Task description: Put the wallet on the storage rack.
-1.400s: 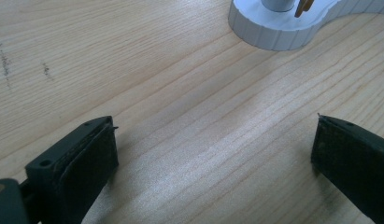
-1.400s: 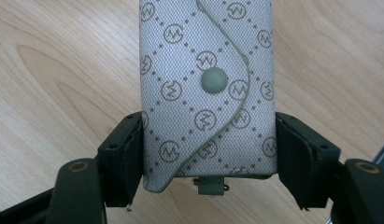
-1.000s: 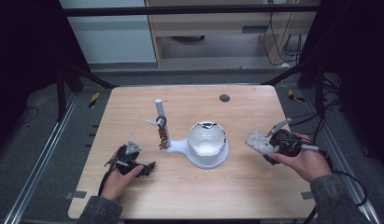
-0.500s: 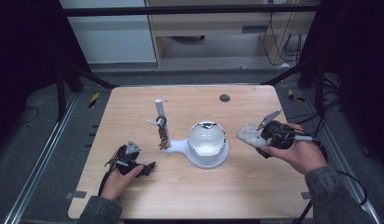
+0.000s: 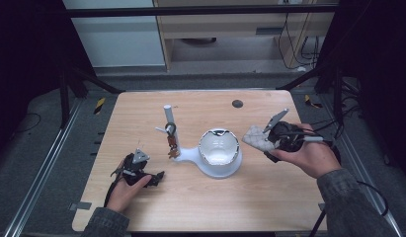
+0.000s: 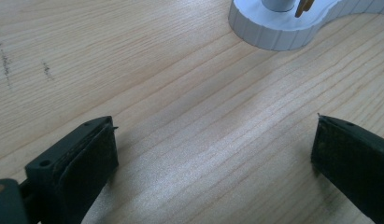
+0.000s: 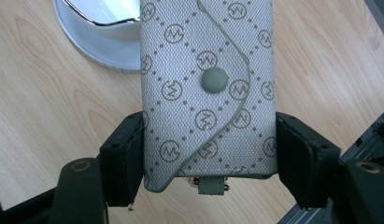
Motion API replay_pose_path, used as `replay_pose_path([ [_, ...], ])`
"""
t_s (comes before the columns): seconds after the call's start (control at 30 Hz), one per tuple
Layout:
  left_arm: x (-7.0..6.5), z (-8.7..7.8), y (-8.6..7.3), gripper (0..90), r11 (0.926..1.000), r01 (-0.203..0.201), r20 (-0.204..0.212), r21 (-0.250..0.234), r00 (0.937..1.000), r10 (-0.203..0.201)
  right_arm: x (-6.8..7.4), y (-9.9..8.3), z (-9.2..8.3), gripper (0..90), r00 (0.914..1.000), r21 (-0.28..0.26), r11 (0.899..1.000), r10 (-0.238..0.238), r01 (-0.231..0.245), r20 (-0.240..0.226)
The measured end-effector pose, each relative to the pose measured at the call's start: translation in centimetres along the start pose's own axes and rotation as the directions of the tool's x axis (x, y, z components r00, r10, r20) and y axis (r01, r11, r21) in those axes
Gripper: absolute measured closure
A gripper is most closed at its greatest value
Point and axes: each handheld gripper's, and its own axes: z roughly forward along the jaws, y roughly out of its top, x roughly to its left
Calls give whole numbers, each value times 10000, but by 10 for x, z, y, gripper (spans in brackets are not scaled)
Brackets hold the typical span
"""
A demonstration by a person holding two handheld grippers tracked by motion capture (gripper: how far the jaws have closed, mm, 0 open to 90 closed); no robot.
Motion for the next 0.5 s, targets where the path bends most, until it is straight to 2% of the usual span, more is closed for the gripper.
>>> replay_pose_path([
  [0.5, 0, 0, 0, 0, 10000, 54, -16, -33, 10000, -54, 14, 23, -5, 312, 9978, 62, 9978, -661, 661, 14],
])
